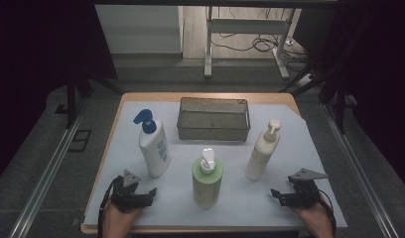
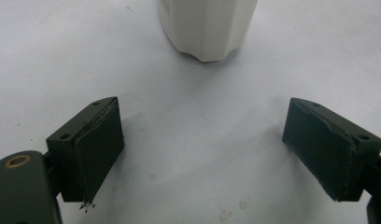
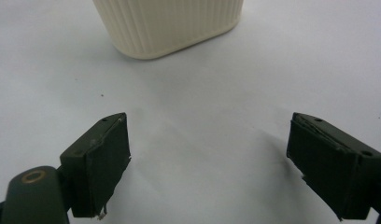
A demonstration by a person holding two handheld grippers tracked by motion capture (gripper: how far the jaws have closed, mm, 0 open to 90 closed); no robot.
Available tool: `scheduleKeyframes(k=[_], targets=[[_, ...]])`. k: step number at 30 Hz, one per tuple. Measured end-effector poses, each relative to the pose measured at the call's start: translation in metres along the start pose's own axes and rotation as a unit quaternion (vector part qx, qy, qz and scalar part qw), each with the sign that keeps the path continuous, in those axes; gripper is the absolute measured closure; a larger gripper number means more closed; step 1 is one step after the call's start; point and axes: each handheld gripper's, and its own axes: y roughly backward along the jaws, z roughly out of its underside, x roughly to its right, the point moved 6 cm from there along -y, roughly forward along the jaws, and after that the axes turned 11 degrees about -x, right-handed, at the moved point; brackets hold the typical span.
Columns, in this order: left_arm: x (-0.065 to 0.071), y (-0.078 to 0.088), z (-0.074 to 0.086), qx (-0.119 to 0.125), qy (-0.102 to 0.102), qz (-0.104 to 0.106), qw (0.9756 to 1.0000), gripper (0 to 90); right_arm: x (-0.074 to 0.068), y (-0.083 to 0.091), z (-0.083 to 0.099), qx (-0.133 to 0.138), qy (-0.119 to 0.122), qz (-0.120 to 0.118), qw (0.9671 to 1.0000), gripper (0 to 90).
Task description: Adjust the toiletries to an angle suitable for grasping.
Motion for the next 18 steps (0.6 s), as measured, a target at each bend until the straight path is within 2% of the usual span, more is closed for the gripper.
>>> scheduleKeyframes(k=[6, 9, 11, 12, 14, 15, 16, 18], targets=[[0.000, 0.000, 0.000, 0.000, 0.000, 0.000, 1.0000, 12.1, -0.003, 0.003, -0.003, 0.004, 0.004, -0.003, 1.0000, 13.7], [0.000, 0.000, 0.000, 0.000, 0.000, 0.000, 1.0000, 12.1, -0.003, 0.006, -0.006, 0.007, -0.001, -0.001, 1.0000, 21.0], [0.000, 0.000, 0.000, 0.000, 0.000, 0.000, 1.0000, 12.1, -0.003, 0.008, -0.009, 0.011, -0.004, -0.007, 0.9999, 28.9], [0.000, 0.000, 0.000, 0.000, 0.000, 0.000, 1.0000, 12.1, -0.003, 0.008, -0.009, 0.011, -0.004, -0.007, 0.9999, 28.9], [0.000, 0.000, 0.000, 0.000, 0.000, 0.000, 1.0000, 12.1, -0.004, 0.010, -0.012, 0.016, 0.000, -0.006, 0.9998, 36.5], [0.000, 0.000, 0.000, 0.000, 0.000, 0.000, 1.0000, 12.1, -0.004, 0.012, -0.014, 0.020, 0.003, -0.005, 0.9998, 43.6], [0.000, 0.000, 0.000, 0.000, 0.000, 0.000, 1.0000, 12.1, -0.004, 0.012, -0.014, 0.020, 0.003, -0.005, 0.9998, 43.6], [0.000, 0.000, 0.000, 0.000, 0.000, 0.000, 1.0000, 12.1, -0.004, 0.013, -0.016, 0.023, 0.005, -0.004, 0.9997, 49.3]])
